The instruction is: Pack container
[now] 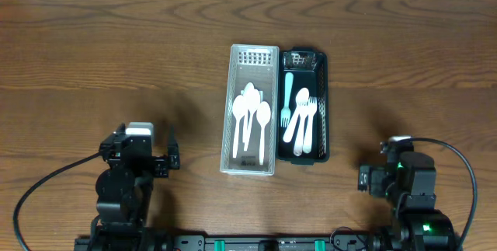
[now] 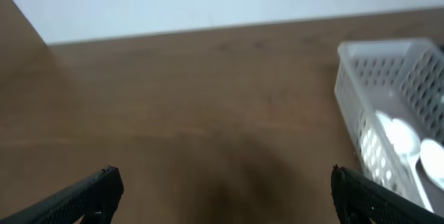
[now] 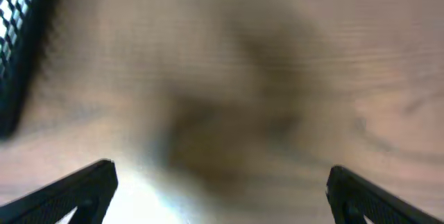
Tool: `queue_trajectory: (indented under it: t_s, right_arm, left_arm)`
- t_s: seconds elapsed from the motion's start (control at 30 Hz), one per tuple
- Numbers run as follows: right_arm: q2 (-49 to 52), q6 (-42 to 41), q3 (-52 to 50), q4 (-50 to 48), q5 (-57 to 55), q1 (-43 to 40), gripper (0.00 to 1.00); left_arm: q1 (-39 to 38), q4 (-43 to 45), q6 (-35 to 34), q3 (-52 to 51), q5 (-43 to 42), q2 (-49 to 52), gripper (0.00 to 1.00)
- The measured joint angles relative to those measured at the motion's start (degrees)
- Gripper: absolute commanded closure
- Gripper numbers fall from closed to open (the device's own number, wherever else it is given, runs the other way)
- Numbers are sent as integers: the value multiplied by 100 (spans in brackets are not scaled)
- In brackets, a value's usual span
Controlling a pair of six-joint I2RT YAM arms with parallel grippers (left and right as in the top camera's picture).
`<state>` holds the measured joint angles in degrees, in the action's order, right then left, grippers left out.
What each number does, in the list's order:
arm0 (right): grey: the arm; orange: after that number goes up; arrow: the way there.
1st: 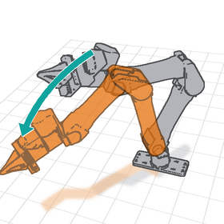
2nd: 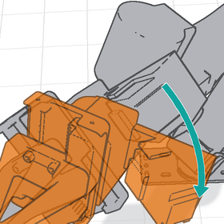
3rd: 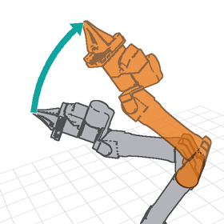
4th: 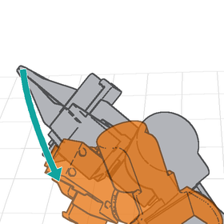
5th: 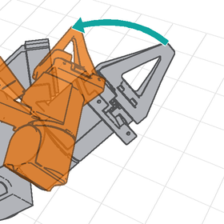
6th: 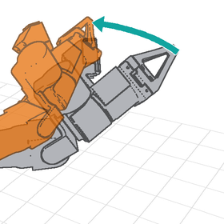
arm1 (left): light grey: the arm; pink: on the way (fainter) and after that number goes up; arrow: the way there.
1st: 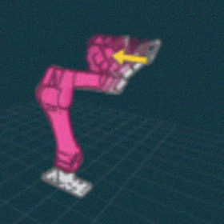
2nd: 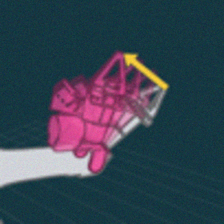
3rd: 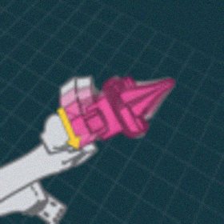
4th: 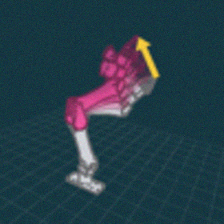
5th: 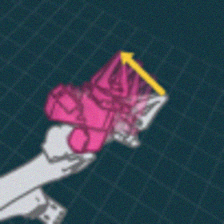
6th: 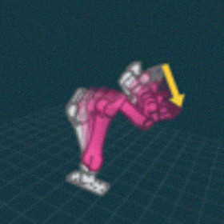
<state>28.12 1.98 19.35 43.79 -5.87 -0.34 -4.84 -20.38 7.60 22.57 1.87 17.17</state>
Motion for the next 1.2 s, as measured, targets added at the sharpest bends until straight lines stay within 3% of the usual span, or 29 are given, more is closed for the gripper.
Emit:
queue_trajectory:
  t_s: [0.13, 0.47, 0.8, 0.97, 1.2]
  right_arm:
    - [0, 0, -4, 507, 4, -2, 1]
    - [-142, 0, -4, 549, 4, 0, 1]
    - [-2356, 0, -4, 503, 13, 0, 1]
    - [-2706, 118, -111, -1231, 94, 72, 1]
    - [-2752, 610, -1147, -3812, 136, 170, 1]
  left_arm:
    - [0, -474, 0, -2, 0, 2, 2]
    - [0, -1711, -2, -4, 0, 2, 2]
    - [0, -2437, 0, -4, 0, 2, 2]
    - [0, -2437, -2, -4, 0, 4, 2]
    - [0, -2439, 0, -4, 2, 9, 2]
